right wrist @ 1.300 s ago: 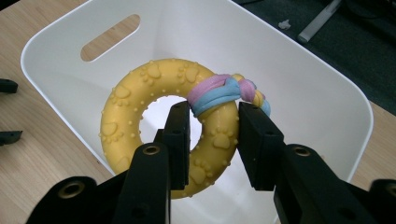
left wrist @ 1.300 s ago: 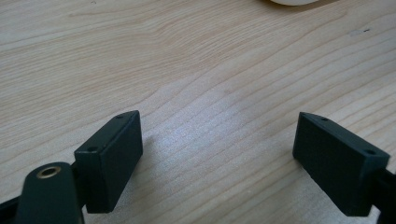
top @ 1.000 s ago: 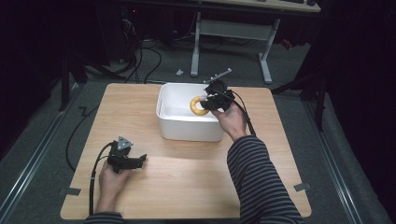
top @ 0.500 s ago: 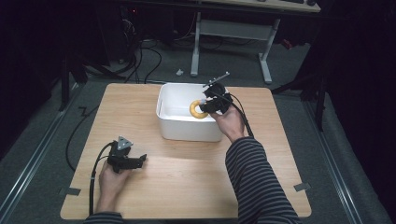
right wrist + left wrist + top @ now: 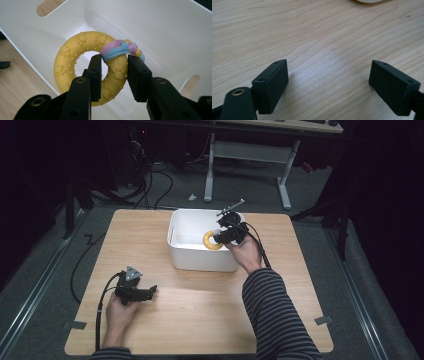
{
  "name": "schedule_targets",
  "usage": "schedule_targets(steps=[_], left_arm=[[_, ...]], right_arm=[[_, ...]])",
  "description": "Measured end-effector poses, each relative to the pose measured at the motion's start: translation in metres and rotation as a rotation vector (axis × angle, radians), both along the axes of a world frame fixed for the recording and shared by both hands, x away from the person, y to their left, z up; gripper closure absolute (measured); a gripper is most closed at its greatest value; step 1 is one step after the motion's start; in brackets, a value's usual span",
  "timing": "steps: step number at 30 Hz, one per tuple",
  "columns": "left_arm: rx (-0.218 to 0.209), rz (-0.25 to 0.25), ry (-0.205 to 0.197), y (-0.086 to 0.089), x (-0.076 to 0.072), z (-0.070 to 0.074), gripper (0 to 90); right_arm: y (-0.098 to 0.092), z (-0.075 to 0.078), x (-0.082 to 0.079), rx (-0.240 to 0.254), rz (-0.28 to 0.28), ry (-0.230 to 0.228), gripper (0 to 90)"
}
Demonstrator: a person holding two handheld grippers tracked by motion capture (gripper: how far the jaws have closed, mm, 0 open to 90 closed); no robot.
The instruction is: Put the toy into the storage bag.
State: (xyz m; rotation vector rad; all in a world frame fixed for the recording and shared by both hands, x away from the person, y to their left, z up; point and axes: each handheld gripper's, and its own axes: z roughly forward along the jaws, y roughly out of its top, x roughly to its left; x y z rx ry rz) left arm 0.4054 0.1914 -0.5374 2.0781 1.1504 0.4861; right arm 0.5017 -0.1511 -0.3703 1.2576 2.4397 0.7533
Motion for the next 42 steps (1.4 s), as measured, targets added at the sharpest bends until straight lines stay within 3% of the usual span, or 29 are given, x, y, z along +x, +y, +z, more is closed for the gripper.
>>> schedule_targets(steps=[29, 32, 33, 35, 42], left_arm=[[0.0, -0.001, 0.001, 0.0, 0.0, 0.0, 16.1], [0.0, -0.001, 0.001, 0.0, 0.0, 0.0, 16.2], [0.0, -0.001, 0.001, 0.0, 0.0, 0.0, 16.1], [0.0, -0.001, 0.001, 0.0, 0.0, 0.0, 16.1], [0.0, -0.003, 0.0, 0.0, 0.0, 0.0, 16.3]], right_arm=[[0.001, -0.014, 0.007, -0.023, -0.015, 0.065, 65.5], [0.001, -0.014, 0.007, -0.013, -0.02, 0.072, 64.2], [0.0, -0.014, 0.008, -0.002, -0.018, 0.076, 57.5], [-0.001, -0.013, 0.008, 0.009, -0.018, 0.083, 53.6], [-0.011, -0.002, 0.0, 0.033, -0.03, 0.025, 50.1]])
